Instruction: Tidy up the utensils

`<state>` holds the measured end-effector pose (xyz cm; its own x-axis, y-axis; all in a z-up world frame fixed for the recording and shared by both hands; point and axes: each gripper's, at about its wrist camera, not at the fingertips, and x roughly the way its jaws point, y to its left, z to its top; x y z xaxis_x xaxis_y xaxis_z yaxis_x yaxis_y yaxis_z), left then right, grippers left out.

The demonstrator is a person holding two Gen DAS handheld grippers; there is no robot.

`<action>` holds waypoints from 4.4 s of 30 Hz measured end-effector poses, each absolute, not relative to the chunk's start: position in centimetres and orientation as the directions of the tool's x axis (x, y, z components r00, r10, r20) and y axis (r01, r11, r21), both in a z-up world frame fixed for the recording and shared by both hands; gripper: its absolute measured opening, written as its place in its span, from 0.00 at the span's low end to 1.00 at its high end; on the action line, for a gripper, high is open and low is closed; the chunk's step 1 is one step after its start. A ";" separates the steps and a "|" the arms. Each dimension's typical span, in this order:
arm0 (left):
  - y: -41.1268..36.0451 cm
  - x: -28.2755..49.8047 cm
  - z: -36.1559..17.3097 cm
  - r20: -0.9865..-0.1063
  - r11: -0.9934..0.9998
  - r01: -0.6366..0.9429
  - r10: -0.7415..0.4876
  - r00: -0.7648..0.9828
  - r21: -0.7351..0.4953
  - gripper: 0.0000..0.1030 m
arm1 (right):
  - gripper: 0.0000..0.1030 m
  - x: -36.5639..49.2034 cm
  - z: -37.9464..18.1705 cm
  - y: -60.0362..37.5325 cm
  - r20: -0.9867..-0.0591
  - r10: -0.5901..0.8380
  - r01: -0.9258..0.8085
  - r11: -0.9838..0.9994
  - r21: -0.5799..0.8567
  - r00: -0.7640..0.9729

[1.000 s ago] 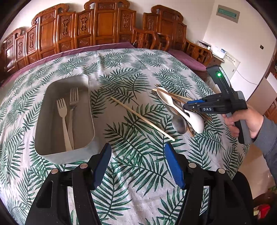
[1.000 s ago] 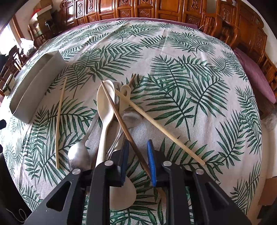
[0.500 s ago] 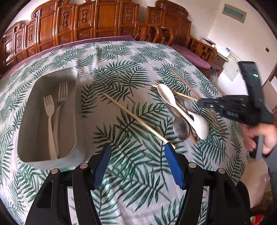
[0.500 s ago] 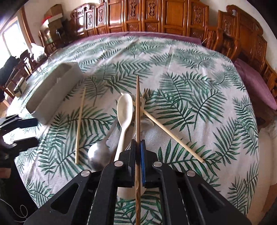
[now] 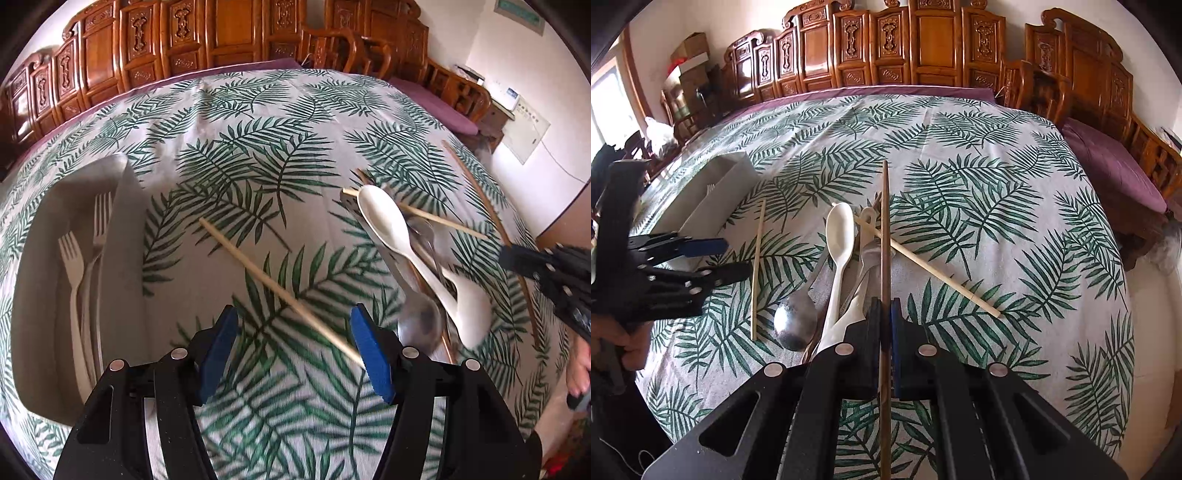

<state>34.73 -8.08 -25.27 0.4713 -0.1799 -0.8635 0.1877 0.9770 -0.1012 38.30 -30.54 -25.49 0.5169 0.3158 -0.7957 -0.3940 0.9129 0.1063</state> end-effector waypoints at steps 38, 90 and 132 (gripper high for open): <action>-6.6 34.2 -26.1 -0.909 0.981 0.190 -0.116 0.401 -0.042 0.04 | 0.06 37.1 -24.9 -27.9 -0.804 0.296 -0.427 0.902 0.057 0.516; 9.7 38.0 -19.0 -0.785 0.977 0.138 -0.211 0.583 -0.161 0.04 | 0.06 46.2 -20.6 -7.7 -0.744 0.472 -0.627 0.774 0.092 0.473; 17.1 29.4 -15.0 -0.747 0.994 -0.014 -0.074 0.661 -0.111 0.05 | 0.06 42.0 -23.6 1.3 -0.740 0.500 -0.547 0.809 0.215 0.450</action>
